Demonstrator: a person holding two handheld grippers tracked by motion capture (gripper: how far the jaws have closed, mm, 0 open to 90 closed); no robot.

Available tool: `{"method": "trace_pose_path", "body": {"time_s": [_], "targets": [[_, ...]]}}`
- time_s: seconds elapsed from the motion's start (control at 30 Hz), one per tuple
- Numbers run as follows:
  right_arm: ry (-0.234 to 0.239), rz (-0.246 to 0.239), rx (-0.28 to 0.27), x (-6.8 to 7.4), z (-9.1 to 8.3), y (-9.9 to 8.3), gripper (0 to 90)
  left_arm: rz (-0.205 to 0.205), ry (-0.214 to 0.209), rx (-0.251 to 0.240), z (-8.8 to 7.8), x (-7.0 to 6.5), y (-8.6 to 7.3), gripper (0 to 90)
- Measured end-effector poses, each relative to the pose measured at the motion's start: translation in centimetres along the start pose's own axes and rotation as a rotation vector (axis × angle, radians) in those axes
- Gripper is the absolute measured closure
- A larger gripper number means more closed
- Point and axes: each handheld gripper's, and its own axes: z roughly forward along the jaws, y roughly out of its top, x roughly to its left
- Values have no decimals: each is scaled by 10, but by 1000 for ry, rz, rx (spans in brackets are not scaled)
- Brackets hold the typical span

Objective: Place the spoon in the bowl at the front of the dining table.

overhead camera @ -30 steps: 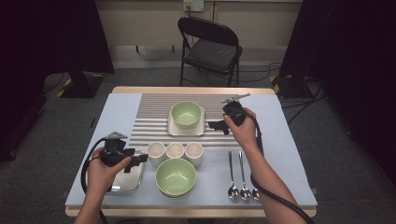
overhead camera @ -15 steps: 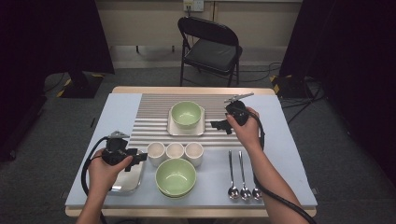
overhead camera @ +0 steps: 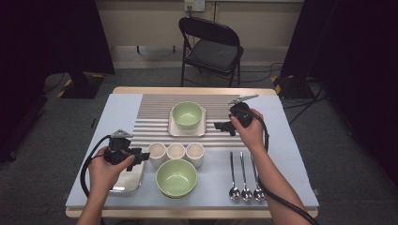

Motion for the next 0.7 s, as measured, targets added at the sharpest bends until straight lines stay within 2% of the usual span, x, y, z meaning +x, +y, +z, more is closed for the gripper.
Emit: {"method": "trace_pose_path", "body": {"time_s": [0.03,0.2,0.33,0.5,0.7], "targets": [[-1,-3,-1,0,0,0,199,9,-2,-2,-1,-1,1,560],[5,-1,-1,0,-1,-3,199,-6,-27,-24,-2,-5,5,587],[7,-8,-2,0,-2,-5,199,0,-32,-36,-3,-8,8,602],[10,-14,-2,1,-3,-7,200,22,-53,-24,-2,-13,12,644],[16,-13,-2,0,-4,-10,199,22,-74,-23,-1,-18,16,675]]}}
